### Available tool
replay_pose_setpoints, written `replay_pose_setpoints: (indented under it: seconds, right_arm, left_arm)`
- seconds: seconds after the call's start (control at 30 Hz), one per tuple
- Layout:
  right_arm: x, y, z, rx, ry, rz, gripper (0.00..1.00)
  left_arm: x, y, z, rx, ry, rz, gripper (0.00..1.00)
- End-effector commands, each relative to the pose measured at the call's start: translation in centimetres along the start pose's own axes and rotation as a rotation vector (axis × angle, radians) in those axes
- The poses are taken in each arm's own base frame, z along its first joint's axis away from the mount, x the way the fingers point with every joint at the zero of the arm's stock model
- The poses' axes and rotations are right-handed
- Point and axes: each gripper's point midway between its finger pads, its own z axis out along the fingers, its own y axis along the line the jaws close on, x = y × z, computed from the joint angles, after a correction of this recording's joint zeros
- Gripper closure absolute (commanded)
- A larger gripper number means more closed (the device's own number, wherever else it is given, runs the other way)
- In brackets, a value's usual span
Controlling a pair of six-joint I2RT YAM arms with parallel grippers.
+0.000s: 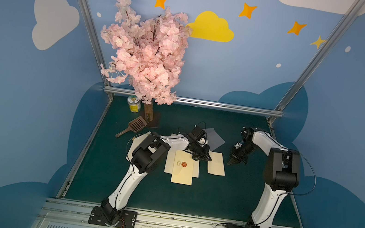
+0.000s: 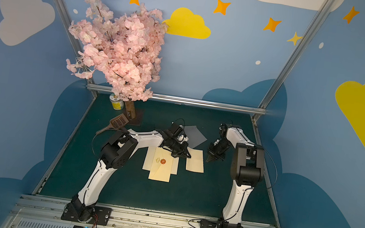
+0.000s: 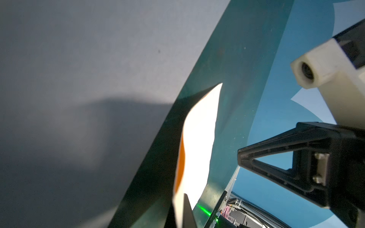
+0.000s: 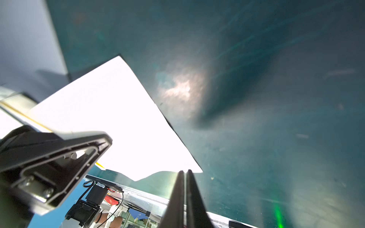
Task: Fold the letter paper in half and place it into the envelope
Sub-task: Fold the letter paper at the center of the board.
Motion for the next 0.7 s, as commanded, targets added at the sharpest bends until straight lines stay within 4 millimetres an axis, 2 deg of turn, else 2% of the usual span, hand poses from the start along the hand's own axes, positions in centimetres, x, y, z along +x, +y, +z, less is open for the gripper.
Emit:
replay_pose_setpoints:
  seconds: [0.0, 0.07, 0.2, 0.3, 0.5, 0.67]
  right_arm:
    - [0.6, 0.9, -0.8, -0.044, -0.020, -0.026, 0.71]
    - [0.9, 1.4, -1.1, -0.070, -0.027, -0.029, 0.54]
    - [1.4, 2.7, -1.6, -0.147, -0.041, -0.026, 0.34]
    - [1.6, 3.5, -1.8, -0.187, -0.059, -0.031, 0.28]
    - [1.9, 5.1, -1.5, -0.240, -0.061, -0.051, 0.26]
    - [1.9, 6.8, -2.0, -0.352, -0.088, -0.075, 0.15]
  left_arm:
    - [0.5, -1.6, -1.8, 0.046, -0.011, 0.050, 0.97]
    - [0.7, -2.0, -2.6, 0.081, -0.013, 0.055, 0.97]
    - [0.6, -2.7, -4.6, 0.156, -0.052, 0.054, 0.97]
    - [0.3, -2.8, -5.9, 0.197, -0.060, 0.052, 0.97]
    - [0.5, -4.1, -7.8, 0.320, -0.023, 0.105, 0.97]
    - [0.5, -4.8, -9.8, 0.473, -0.012, 0.107, 0.97]
